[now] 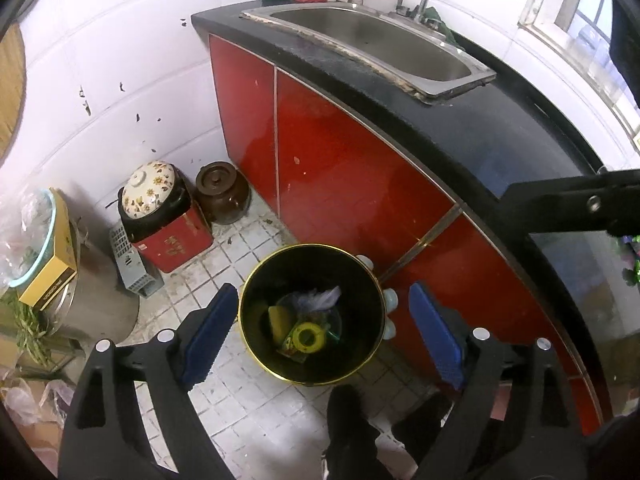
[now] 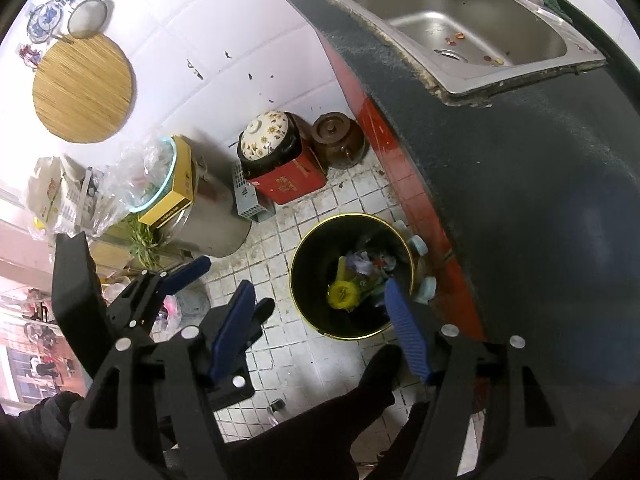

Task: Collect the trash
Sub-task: 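Move both tools back over the countertop, then grasp the clear plastic cup with the left tool while the right tool grasps the pale green case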

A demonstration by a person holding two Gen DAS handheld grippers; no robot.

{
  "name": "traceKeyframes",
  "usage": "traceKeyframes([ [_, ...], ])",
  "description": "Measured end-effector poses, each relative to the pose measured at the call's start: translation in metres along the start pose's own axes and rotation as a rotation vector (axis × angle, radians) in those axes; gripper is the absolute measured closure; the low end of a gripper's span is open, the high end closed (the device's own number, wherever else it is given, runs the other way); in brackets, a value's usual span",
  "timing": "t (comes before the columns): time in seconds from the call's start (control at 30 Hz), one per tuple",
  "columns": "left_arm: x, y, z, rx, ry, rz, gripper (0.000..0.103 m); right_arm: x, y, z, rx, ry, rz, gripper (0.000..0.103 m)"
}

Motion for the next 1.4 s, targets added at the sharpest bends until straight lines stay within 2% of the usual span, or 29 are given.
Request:
traceKeyframes([
  [0.17, -0.008, -0.003, 0.002, 0.02, -0.001, 0.013, 0.018, -0.014, -0.002, -0.012, -0.016, -0.001, 0.031, 0.037],
  [0.27, -0.025, 0.002, 0.002, 0.025, -0.015, 0.046, 0.018, -0.031, -0.005, -0.03, -0.051, -0.019, 0.05, 0.036],
  [0.43, -0.082, 0.022, -0.002, 0.008, -0.072, 0.139, 0.012, -0.084, -0.018, -0.08, -0.156, -0.083, 0.129, 0.028],
  [0.53, -0.137, 0.037, -0.006, -0.01, -0.135, 0.236, 0.012, -0.134, -0.038, -0.122, -0.232, -0.141, 0.212, 0.028],
  [0.67, -0.237, 0.05, -0.014, -0.03, -0.248, 0.409, 0.012, -0.203, -0.078, -0.178, -0.326, -0.231, 0.352, 0.028],
  [0.8, -0.341, 0.048, -0.026, -0.053, -0.355, 0.587, 0.012, -0.274, -0.132, -0.234, -0.411, -0.328, 0.506, 0.027],
  [0.97, -0.449, 0.033, -0.037, -0.06, -0.445, 0.741, 0.012, -0.354, -0.216, -0.294, -0.505, -0.426, 0.706, 0.024],
  [1.03, -0.481, 0.026, -0.039, -0.06, -0.465, 0.786, 0.012, -0.379, -0.248, -0.313, -0.533, -0.461, 0.772, 0.024],
  [1.17, -0.536, 0.012, -0.039, -0.058, -0.489, 0.871, 0.012, -0.418, -0.298, -0.333, -0.563, -0.479, 0.882, 0.024],
  [1.27, -0.559, 0.013, -0.033, -0.061, -0.484, 0.9, 0.011, -0.436, -0.318, -0.337, -0.566, -0.483, 0.919, 0.024],
  [1.4, -0.579, 0.024, -0.021, -0.062, -0.469, 0.92, 0.011, -0.455, -0.323, -0.336, -0.555, -0.478, 0.93, 0.024],
])
Point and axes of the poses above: each gripper's, at about its wrist camera, not at the fingertips, and z roughly the way its jaws point, x to its left, y to its top, the point moved 8 cm from there along z, roughly the way its jaws point, and after that the axes turned 2 degrees about z, right-handed, at the moved point
